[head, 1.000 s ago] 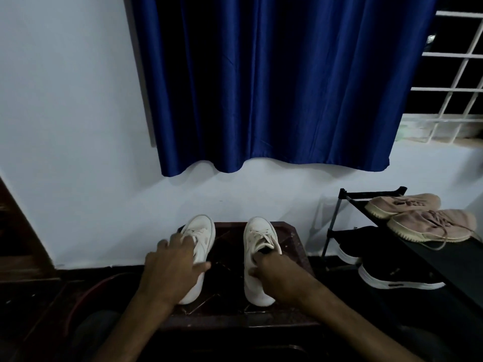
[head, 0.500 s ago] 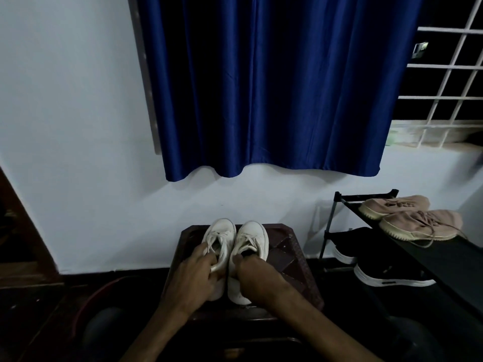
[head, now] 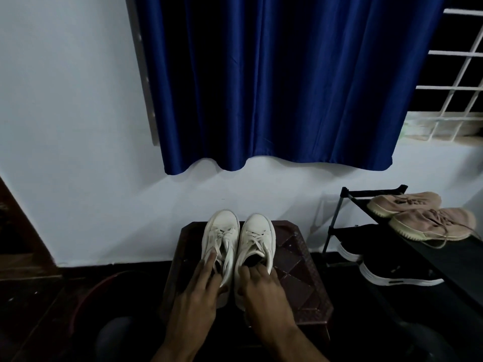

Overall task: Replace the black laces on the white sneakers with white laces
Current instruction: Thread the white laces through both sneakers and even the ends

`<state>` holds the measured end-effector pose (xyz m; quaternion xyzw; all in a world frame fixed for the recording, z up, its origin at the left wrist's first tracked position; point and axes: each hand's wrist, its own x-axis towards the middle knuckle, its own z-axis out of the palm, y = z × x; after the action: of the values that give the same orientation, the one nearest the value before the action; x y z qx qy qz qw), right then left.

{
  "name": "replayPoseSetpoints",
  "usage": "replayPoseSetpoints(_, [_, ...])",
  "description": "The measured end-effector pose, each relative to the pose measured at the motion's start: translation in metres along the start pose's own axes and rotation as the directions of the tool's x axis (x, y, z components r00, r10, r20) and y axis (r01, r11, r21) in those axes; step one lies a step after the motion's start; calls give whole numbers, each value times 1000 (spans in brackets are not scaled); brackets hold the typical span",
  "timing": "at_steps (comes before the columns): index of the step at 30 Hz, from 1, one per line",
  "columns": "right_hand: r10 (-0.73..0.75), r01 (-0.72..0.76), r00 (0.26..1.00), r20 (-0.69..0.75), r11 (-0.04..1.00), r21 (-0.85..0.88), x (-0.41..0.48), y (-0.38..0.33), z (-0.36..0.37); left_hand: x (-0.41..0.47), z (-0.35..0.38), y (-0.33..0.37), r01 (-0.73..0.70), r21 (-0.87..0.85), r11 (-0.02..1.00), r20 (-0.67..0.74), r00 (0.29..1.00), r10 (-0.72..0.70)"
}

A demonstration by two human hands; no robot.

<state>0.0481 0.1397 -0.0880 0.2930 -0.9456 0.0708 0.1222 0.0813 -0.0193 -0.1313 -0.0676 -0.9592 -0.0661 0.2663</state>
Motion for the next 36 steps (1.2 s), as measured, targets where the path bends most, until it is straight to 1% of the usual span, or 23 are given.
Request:
replayPoseSetpoints(2, [-10, 8, 999, -49, 999, -35, -3, -2, 6, -2, -8, 10, -63, 29, 998, -152, 986, 67])
replayPoseSetpoints(4, [-5, -2, 993, -115, 998, -58, -7, -4, 12, -7, -11, 14, -114, 78, 991, -254, 958, 130])
replayPoseSetpoints(6, [-1, -5, 997, -78, 997, -79, -9, -8, 13, -9, -10, 13, -113, 101, 988, -284, 949, 137])
replayPoseSetpoints(7, [20, -23, 999, -36, 997, -76, -8, -8, 7, -8, -11, 12, -109, 87, 990, -273, 953, 129])
replayPoseSetpoints(9, [48, -46, 998, 38, 997, -66, -2, -7, 4, -5, -10, 11, -80, 28, 996, -230, 969, 85])
replayPoseSetpoints(11, [82, -81, 988, 127, 997, -12, 2, -3, -7, 1, -11, 8, 4, -75, 997, -96, 995, -11])
replayPoseSetpoints(12, [72, -74, 986, 148, 997, 12, 5, -2, -15, 5, -11, 6, 52, -99, 994, -22, 998, -54])
replayPoseSetpoints(13, [67, -76, 983, 173, 996, 46, 6, -3, -25, 9, -12, 5, 84, -95, 992, 60, 995, -79])
replayPoseSetpoints(14, [38, -48, 979, 199, 998, 43, 7, -2, -33, 14, -15, 5, 93, -73, 993, 128, 988, -83])
replayPoseSetpoints(16, [32, -39, 969, 244, 999, 25, 9, -2, -44, 25, -19, 4, 116, -64, 991, 247, 964, -97])
replayPoseSetpoints(17, [32, -37, 965, 260, 999, 16, 11, -3, -48, 29, -19, 3, 142, -82, 986, 271, 956, -115])
replayPoseSetpoints(18, [28, -32, 963, 269, 999, 9, 13, -3, -50, 31, -18, 1, 155, -93, 984, 266, 956, -125])
replayPoseSetpoints(21, [42, -38, 957, 287, 999, -20, 9, -3, -49, 26, -19, 2, 48, -67, 997, 218, 975, -33])
replayPoseSetpoints(24, [44, -21, 988, 146, 988, -156, 2, 1, -41, 26, -23, 15, -71, -61, 996, 13, 997, 72])
replayPoseSetpoints(26, [53, -38, 997, 61, 975, -217, -2, 13, -42, 40, -28, 25, -151, -39, 988, -120, 982, 145])
replayPoseSetpoints(27, [35, -29, 999, 18, 968, -248, -2, 20, -42, 51, -32, 30, -188, -19, 982, -161, 970, 183])
replayPoseSetpoints(29, [66, -86, 995, -79, 954, -288, -4, 41, -58, 77, -38, 48, -284, -3, 959, -206, 938, 277])
replayPoseSetpoints(31, [92, -148, 980, -178, 930, -336, -11, 72, -75, 105, -42, 76, -381, -2, 925, -268, 891, 366])
replayPoseSetpoints(33, [136, -214, 963, -231, 909, -358, -20, 106, -91, 132, -43, 108, -466, -3, 885, -340, 832, 438])
replayPoseSetpoints(35, [180, -292, 935, -305, 879, -376, -34, 139, -106, 155, -40, 144, -549, -16, 835, -399, 770, 498])
replayPoseSetpoints(36, [189, -317, 924, -334, 867, -385, -39, 149, -110, 161, -39, 155, -572, -18, 820, -418, 750, 513])
